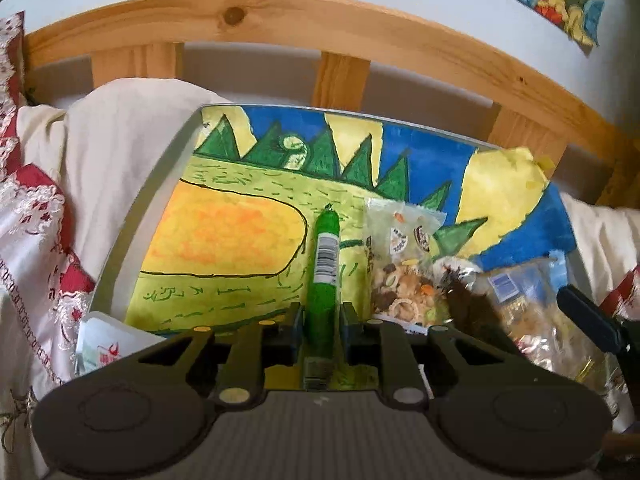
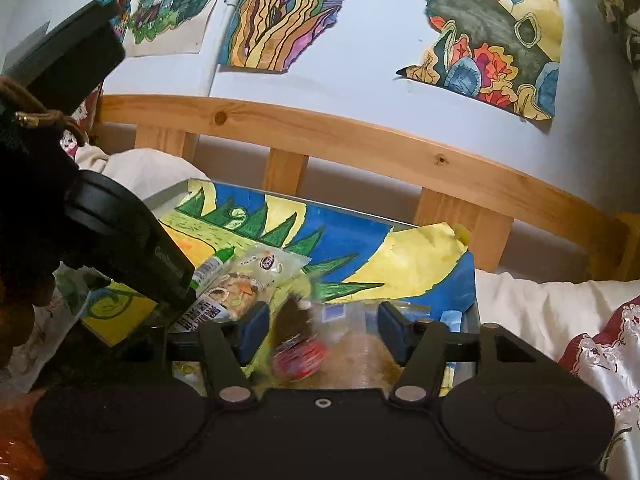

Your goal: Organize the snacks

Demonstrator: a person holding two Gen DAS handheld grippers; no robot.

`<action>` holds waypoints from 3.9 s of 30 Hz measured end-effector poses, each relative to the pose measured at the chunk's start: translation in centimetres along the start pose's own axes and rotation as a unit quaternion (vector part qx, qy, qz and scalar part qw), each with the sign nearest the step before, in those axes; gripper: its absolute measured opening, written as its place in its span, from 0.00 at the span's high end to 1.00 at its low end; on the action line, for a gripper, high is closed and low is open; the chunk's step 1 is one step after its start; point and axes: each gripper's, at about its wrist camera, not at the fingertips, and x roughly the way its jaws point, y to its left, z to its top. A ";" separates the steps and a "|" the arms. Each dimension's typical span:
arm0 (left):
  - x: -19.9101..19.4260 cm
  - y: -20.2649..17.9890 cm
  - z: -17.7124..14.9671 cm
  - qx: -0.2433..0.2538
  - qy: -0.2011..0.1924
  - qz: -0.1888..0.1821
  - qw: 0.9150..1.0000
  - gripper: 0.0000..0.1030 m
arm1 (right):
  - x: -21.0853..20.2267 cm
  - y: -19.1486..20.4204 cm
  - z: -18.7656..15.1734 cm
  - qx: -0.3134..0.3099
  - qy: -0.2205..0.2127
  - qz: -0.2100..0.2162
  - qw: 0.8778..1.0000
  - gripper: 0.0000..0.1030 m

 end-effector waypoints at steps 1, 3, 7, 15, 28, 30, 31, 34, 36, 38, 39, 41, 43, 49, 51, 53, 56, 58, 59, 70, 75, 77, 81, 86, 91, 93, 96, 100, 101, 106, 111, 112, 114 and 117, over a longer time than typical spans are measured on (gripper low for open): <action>-0.3 0.2 0.0 -0.007 -0.002 -0.003 1.000 0.70 | -0.2 -0.1 0.1 0.004 0.000 0.002 1.000 0.32; -1.0 0.5 0.0 -0.017 -0.011 -0.005 1.000 0.61 | -0.4 -0.4 0.3 0.011 0.000 0.002 1.000 0.29; -2.9 1.1 0.0 -0.023 -0.034 -0.011 0.999 0.43 | -1.5 -0.8 0.9 0.026 -0.007 -0.006 1.000 0.20; -8.4 2.4 0.2 -0.021 -0.098 -0.014 0.995 0.12 | -5.1 -1.3 3.4 0.062 -0.031 -0.019 0.997 0.05; -17.1 6.7 -2.8 -0.029 -0.165 -0.007 0.986 0.01 | -13.4 -0.2 7.0 0.094 -0.094 -0.036 0.990 0.01; -18.5 7.2 -3.6 -0.029 -0.171 -0.008 0.985 0.01 | -14.4 0.2 7.1 0.095 -0.094 -0.032 0.991 0.01; -19.1 7.4 -4.0 -0.029 -0.173 -0.007 0.984 0.01 | -14.8 0.5 7.2 0.093 -0.093 -0.031 0.991 0.01; -20.7 8.3 -5.1 -0.031 -0.175 -0.009 0.984 0.01 | -16.2 1.2 7.0 0.083 -0.091 -0.030 0.992 0.01; -21.5 8.9 -5.8 -0.033 -0.173 -0.010 0.984 0.01 | -17.0 1.7 6.8 0.082 -0.085 -0.029 0.993 0.01; -22.1 9.4 -6.6 -0.032 -0.171 -0.011 0.985 0.01 | -17.9 2.1 6.5 0.084 -0.079 -0.025 0.993 0.01; -22.4 9.6 -6.9 -0.031 -0.168 -0.009 0.985 0.01 | -18.4 2.4 6.3 0.084 -0.074 -0.022 0.993 0.01; -23.0 10.1 -7.7 -0.027 -0.161 -0.007 0.987 0.01 | -19.2 2.8 5.8 0.083 -0.067 -0.020 0.994 0.01; -23.5 10.5 -8.4 -0.022 -0.154 -0.004 0.988 0.01 | -20.2 3.1 5.2 0.083 -0.057 -0.018 0.995 0.01; -24.3 11.9 -10.4 -0.027 -0.127 0.000 0.992 0.01 | -22.5 4.3 3.2 0.071 -0.023 -0.005 0.997 0.01; -24.4 12.2 -11.1 -0.029 -0.118 -0.001 0.993 0.01 | -23.0 4.7 2.7 0.065 -0.014 -0.003 0.998 0.01; -24.3 12.4 -11.8 -0.031 -0.107 -0.001 0.994 0.01 | -23.4 4.9 2.2 0.066 -0.005 0.002 0.998 0.01; -24.1 12.6 -12.9 -0.034 -0.086 0.000 0.996 0.01 | -23.9 5.2 1.6 0.065 0.010 0.009 0.998 0.01; -23.8 12.7 -13.5 -0.035 -0.073 0.002 0.997 0.01 | -24.0 5.5 1.2 0.062 0.021 0.014 0.998 0.01; -23.7 12.8 -13.9 -0.035 -0.068 0.003 0.997 0.01 | -24.1 5.7 1.0 0.060 0.026 0.016 0.998 0.01; -22.5 12.8 -15.5 -0.032 -0.030 0.011 0.999 0.01 | -23.0 6.7 -0.2 0.046 0.066 0.032 0.996 0.01; -22.2 12.6 -15.6 -0.024 -0.021 0.013 0.999 0.01 | -22.7 6.9 -0.5 0.046 0.078 0.037 0.995 0.01; -22.2 12.5 -15.6 -0.019 -0.019 0.014 1.000 0.01 | -22.6 6.9 -0.6 0.046 0.082 0.040 0.995 0.01; -22.0 12.3 -15.6 -0.014 -0.015 0.015 1.000 0.01 | -22.3 7.0 -0.7 0.047 0.089 0.046 0.994 0.01; -21.5 12.0 -15.7 -0.011 -0.005 0.017 1.000 0.01 | -22.0 6.9 -0.9 0.051 0.099 0.053 0.992 0.01; -21.1 11.6 -15.7 -0.003 -0.001 0.015 1.000 0.01 | -21.7 6.9 -1.0 0.052 0.106 0.057 0.991 0.01; -20.9 11.3 -15.7 0.000 0.002 0.016 1.000 0.01 | -21.6 6.9 -1.1 0.053 0.110 0.059 0.991 0.01; -20.6 11.0 -15.7 0.004 0.006 0.017 1.000 0.01 | -21.3 6.8 -1.3 0.053 0.116 0.062 0.990 0.01; -20.3 10.4 -15.4 0.014 0.008 0.020 1.000 0.01 | -20.7 6.7 -1.5 0.042 0.124 0.061 0.990 0.01; -20.3 10.3 -15.2 0.018 0.007 0.022 1.000 0.01 | -20.5 6.7 -1.5 0.038 0.125 0.059 0.990 0.01; -19.8 9.4 -14.6 0.026 0.011 0.026 0.999 0.01 | -19.7 6.4 -1.7 0.009 0.122 0.054 0.991 0.01; -18.7 9.6 -14.2 0.009 0.037 0.038 0.999 0.01 | -18.6 6.3 -1.9 -0.038 0.111 0.055 0.991 0.01; -18.6 9.8 -14.2 0.003 0.040 0.040 0.998 0.01 | -18.2 6.3 -2.0 -0.051 0.108 0.059 0.991 0.01; -18.2 10.1 -14.1 -0.008 0.045 0.046 0.998 0.01 | -17.6 6.4 -2.1 -0.068 0.102 0.069 0.990 0.01; -17.8 10.5 -13.9 -0.013 0.048 0.051 0.997 0.01 | -16.6 6.6 -2.3 -0.086 0.096 0.085 0.988 0.01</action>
